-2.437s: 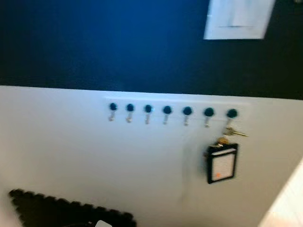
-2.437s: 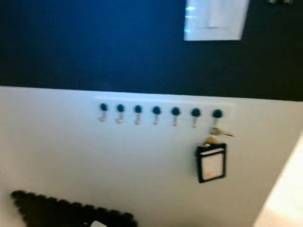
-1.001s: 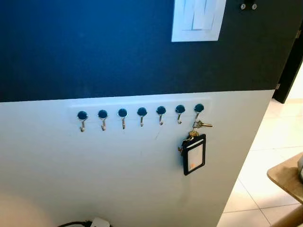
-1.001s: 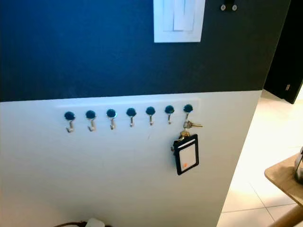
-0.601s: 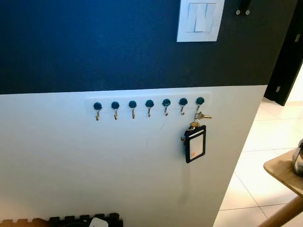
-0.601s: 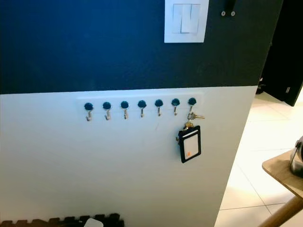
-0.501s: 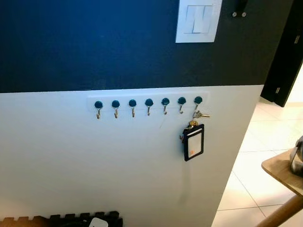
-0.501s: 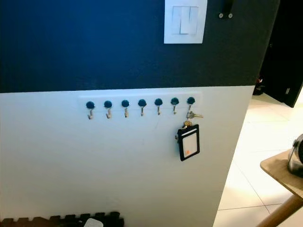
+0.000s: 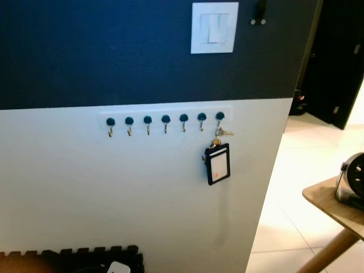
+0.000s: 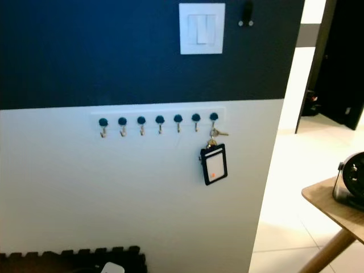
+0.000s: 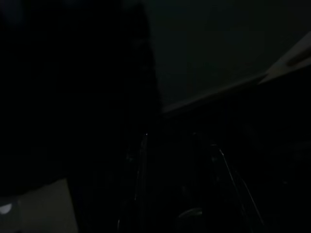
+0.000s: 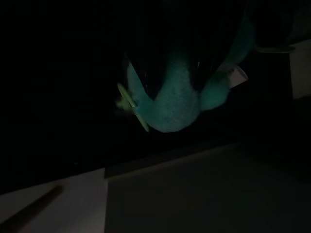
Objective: Hang keys on a hook
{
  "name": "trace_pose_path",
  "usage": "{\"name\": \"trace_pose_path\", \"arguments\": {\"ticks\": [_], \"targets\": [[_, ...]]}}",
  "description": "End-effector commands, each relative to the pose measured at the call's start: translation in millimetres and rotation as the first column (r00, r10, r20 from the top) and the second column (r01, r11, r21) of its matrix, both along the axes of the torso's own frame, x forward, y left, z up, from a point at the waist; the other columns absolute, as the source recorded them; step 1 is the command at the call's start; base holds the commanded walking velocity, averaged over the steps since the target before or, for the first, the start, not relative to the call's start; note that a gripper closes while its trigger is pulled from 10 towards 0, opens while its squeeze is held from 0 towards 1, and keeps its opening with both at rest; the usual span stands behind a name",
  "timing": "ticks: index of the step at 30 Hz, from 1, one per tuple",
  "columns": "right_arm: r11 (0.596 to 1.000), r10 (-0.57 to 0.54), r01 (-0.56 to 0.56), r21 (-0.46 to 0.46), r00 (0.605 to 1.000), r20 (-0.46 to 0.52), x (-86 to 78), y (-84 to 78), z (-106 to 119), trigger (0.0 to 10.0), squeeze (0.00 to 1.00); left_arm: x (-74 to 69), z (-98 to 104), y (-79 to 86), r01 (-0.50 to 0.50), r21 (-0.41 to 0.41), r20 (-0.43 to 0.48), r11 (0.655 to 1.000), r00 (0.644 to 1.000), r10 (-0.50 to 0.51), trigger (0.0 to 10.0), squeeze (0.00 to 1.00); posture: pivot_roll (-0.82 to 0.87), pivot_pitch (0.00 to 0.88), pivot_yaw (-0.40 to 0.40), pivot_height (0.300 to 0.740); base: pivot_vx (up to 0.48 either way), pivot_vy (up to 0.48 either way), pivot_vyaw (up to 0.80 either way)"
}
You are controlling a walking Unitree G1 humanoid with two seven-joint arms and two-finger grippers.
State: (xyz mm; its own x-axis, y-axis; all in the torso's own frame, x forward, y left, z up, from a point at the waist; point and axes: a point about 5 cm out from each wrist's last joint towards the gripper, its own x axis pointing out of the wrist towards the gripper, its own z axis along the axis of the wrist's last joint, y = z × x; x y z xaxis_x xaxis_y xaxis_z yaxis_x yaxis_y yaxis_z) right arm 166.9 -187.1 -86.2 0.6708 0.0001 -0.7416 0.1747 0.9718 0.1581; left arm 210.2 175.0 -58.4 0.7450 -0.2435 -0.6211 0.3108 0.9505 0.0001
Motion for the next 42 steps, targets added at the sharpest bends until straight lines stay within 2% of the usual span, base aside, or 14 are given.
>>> {"name": "trace_pose_path", "arguments": {"ticks": [1,34,37,42], "targets": [[1.0,0.001,-0.001,0.005,1.0,-0.013,-2.6,3.1,-1.8,10.0,0.0,3.1,2.1,1.1,0.004,0.005,0.007,1.0,1.0,-0.004,10.0,0.0,0.04,0.02,0.05,0.74,-0.375,0.0,0.0],[1.0,-0.011,0.011,0.008,1.0,-0.014,-4.2,1.8,-2.2,10.0,0.0,6.2,2.3,5.1,0.005,0.056,-0.013,0.998,1.0,-0.004,10.0,0.0,0.04,0.017,0.058,0.74,0.0,-0.009,0.0],[1.0,-0.005,0.005,0.004,1.0,-0.016,-3.3,0.4,-1.9,10.0,0.0,6.7,2.5,7.2,-0.04,0.052,-0.007,0.998,0.999,0.04,10.0,0.0,0.04,0.021,0.052,0.74,0.0,0.0,0.0],[1.0,-0.003,0.003,0.002,1.0,-0.016,-2.5,0.0,-1.6,10.0,0.0,7.3,2.7,7.2,-0.054,0.05,-0.005,0.997,0.998,0.055,10.0,0.0,0.04,0.023,0.049,0.74,0.0,0.0,0.0]]}}
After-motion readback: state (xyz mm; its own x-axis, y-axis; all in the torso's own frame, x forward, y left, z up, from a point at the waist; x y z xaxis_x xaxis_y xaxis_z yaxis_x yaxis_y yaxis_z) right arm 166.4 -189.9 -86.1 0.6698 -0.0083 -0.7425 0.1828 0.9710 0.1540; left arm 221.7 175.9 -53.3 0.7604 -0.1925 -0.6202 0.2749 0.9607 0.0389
